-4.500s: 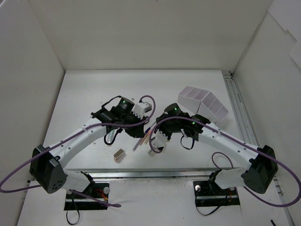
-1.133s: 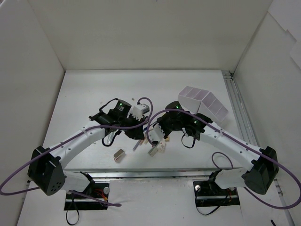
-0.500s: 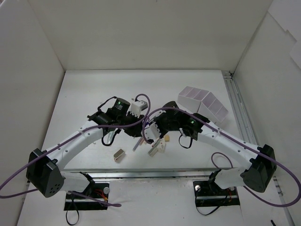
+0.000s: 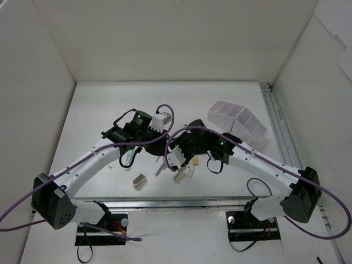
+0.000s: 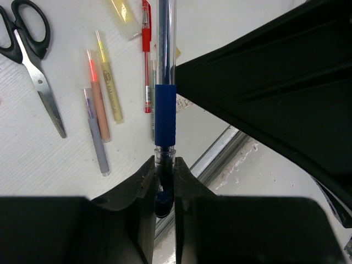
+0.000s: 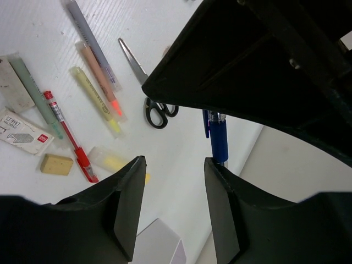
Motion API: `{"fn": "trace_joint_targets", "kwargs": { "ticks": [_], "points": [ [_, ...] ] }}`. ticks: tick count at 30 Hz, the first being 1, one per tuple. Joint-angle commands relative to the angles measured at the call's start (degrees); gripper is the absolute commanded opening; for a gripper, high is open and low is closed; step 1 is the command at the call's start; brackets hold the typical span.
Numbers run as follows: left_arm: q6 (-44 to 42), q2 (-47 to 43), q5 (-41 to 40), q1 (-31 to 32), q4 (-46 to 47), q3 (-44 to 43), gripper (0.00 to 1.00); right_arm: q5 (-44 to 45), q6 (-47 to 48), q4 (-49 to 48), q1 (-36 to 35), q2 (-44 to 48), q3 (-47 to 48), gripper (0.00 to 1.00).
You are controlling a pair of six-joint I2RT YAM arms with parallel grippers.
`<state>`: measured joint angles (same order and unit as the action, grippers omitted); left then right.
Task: Sort the stationery into containers
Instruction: Close the pen cap on the pen.
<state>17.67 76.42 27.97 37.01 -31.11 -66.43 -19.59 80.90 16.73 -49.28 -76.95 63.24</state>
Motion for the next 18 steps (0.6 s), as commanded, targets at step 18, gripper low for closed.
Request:
{"fn": "trace_joint_targets", "kwargs": {
  "ticks": [18],
  "points": [
    [1.84,-0.92,1.03,0.25,-0.79,-2.38,0.00,-1.32,-2.42,-8.55,-0.03,-0.74,2.32,0.52]
  ]
}}
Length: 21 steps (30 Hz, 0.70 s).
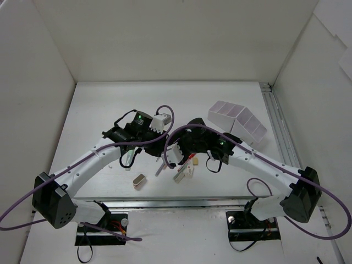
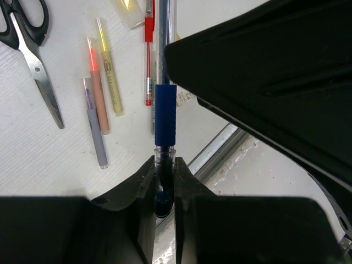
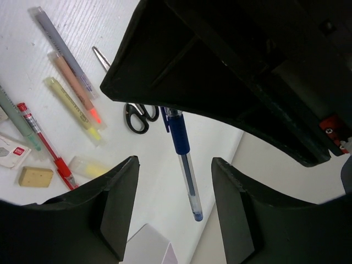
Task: Sort the stationery into containers
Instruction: Close the pen cap on the pen.
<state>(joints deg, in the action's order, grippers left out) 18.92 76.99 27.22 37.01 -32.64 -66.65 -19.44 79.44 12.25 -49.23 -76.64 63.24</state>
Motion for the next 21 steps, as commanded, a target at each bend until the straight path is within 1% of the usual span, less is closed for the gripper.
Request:
{"fn": "trace_joint_targets", "kwargs": {
  "ticks": [1,6,7,11,12,13,14,16,17,18,19,20,21],
  "points": [
    [0.59,-1.49,2.13,0.25,0.74,-1.99,0.00,-2.17,-1.13,-4.51,-0.07,-1.31,2.58,0.52],
    [-0.37,-2.37,3.62,0.25,1.44,-2.25,0.00,-4.46,-1.48,-7.14,-0.07,-4.13,3.20,0.50],
    [-0.37,-2.63,3.71,0.25,1.44,-2.60,0.00,-4.55,-1.57,-7.59,0.01,-4.48,3.03,0.47],
    [-0.46,-2.64,3.45,0.25,1.01,-2.87,0.00,-4.99,-2.71,-11.36,-0.16,-5.01,1.89,0.09],
    [-0.46,-2.55,3.45,0.25,0.74,-3.04,0.00,-5.34,-2.97,-11.89,-0.07,-4.92,1.62,0.05],
    [-0.55,-2.37,3.36,0.25,0.65,-3.39,0.03,-5.52,-3.15,-11.90,-0.07,-4.66,1.10,0.02],
    [-0.90,-2.11,3.02,0.25,0.39,-3.66,0.22,-5.78,-4.28,-14.68,-0.07,-4.57,0.74,0.00],
    [-1.16,-2.55,2.05,0.25,1.09,-3.92,0.53,-5.35,-5.25,-16.02,-0.16,-4.57,0.13,0.00],
    [-1.25,-3.59,0.39,0.25,1.53,-4.01,0.71,-4.39,-5.96,-17.07,0.01,-4.66,-0.22,0.00],
    [-1.34,-4.30,-0.32,0.25,2.84,-4.01,0.79,-3.85,-7.44,-19.26,0.19,-4.83,-0.49,0.00],
    [-1.43,-5.18,-1.29,0.25,3.63,-3.92,0.92,-3.24,-8.59,-20.67,0.62,-4.92,-1.27,0.00],
    [-1.43,-7.27,-2.69,0.25,4.60,-3.84,1.00,-2.89,-9.82,-22.60,1.06,-5.10,-1.63,0.00],
    [-1.60,-8.51,-3.31,0.25,6.43,-3.84,1.00,-3.23,-12.44,-25.06,2.72,-5.18,-1.81,0.00]
  ]
}}
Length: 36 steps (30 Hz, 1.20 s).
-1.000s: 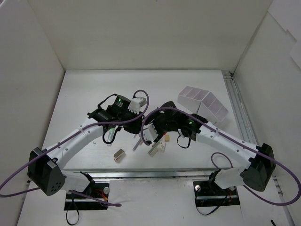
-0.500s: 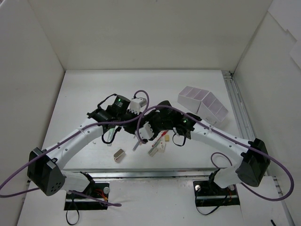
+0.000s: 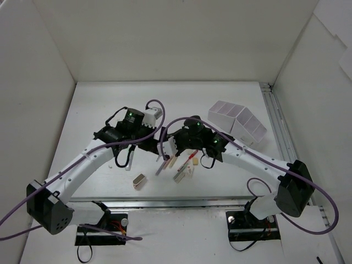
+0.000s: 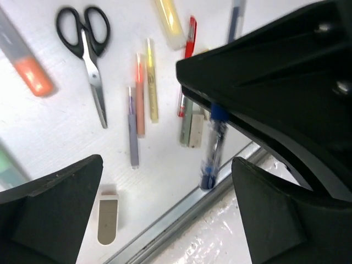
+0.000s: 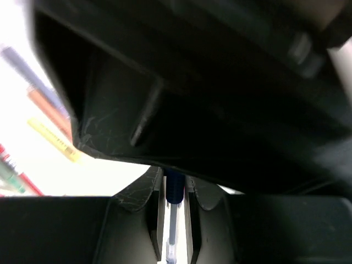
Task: Sort the stationery into containers
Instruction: Close the pen cap on the pen, then place the pen in the storage box.
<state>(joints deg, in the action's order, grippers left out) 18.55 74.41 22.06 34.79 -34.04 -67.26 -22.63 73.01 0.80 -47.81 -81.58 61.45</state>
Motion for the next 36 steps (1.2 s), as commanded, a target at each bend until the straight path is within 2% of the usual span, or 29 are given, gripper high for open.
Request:
{"fn": "trace_joint_targets", "kwargs": {
  "ticks": [1,5,12,18,21,23,28,31,36],
  "points": [
    [-1.58,-8.56,0.71,1.96,8.46,-3.05,0.99,0.13,-7.61,-14.85,2.45,-0.59,-0.28,0.00],
    [-3.16,-15.32,-4.82,1.43,10.92,-2.61,1.00,-1.09,-13.67,-18.11,7.99,-1.39,0.69,0.00],
    [-3.26,-21.76,-11.17,-0.24,11.10,-0.33,0.99,-6.72,-33.80,-28.39,22.56,-2.97,2.18,0.00],
    [-1.85,-22.56,-10.82,-2.18,11.10,1.87,1.00,-14.54,-34.17,-27.34,27.07,-3.50,1.92,0.00],
    [-0.88,-22.38,-10.11,-3.85,10.75,2.31,1.00,-11.92,-36.26,-28.47,28.12,-3.32,1.83,0.00],
    [-0.44,-22.29,-9.94,-5.33,11.19,3.10,1.00,-8.22,-41.77,-32.50,29.35,-3.76,1.66,0.00],
    [1.93,-21.42,-11.08,-7.36,12.59,6.26,0.99,-3.22,-50.94,-37.96,35.32,-6.74,2.97,0.00],
    [2.81,-20.54,-11.86,-8.59,13.30,8.11,0.99,-0.68,-56.55,-45.33,39.71,-8.32,1.75,0.00],
    [3.51,-18.78,-12.40,-10.26,14.97,10.22,1.00,-1.44,-61.67,-50.18,46.48,-12.19,1.57,0.00]
  ]
}}
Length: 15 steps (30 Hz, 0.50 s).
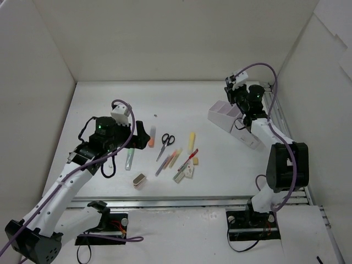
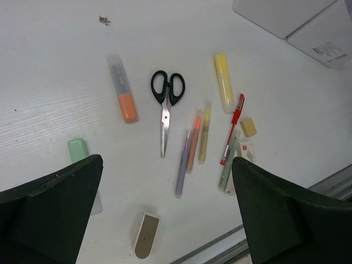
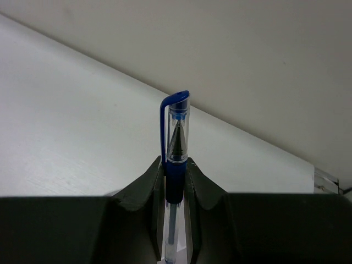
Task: Sort the stationery into containers
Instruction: Place the pen in the storage box.
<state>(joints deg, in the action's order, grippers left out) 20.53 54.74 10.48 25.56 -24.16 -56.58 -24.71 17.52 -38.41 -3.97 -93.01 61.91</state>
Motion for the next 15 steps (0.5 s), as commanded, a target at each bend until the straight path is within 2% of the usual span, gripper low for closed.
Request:
{"fn": "trace_joint_targets", "kwargs": {
  "ticks": [1,5,11,14,15],
  "points": [
    [1.61,1.16,-1.25,-1.56,5.44,-0.38,0.99,0.80,-7.05,-13.85,3.17,-2.33,0.76,0.00],
    [1.97,3.00,-1.78,-2.18,5.88,-0.29,1.00,0.37,-6.97,-17.47,6.68,-5.16,-1.17,0.00],
    [1.97,6.25,-1.52,-3.85,5.27,-1.34,0.99,-2.88,-9.34,-22.84,7.57,-6.48,-4.95,0.00],
    [1.97,6.69,-1.43,-3.85,5.00,-1.52,0.99,-2.28,-10.92,-25.39,7.66,-5.87,-6.97,0.12],
    [1.97,6.52,-1.34,-3.85,4.83,-1.52,0.99,-2.01,-11.62,-26.44,7.66,-5.52,-7.50,0.26]
  ]
}}
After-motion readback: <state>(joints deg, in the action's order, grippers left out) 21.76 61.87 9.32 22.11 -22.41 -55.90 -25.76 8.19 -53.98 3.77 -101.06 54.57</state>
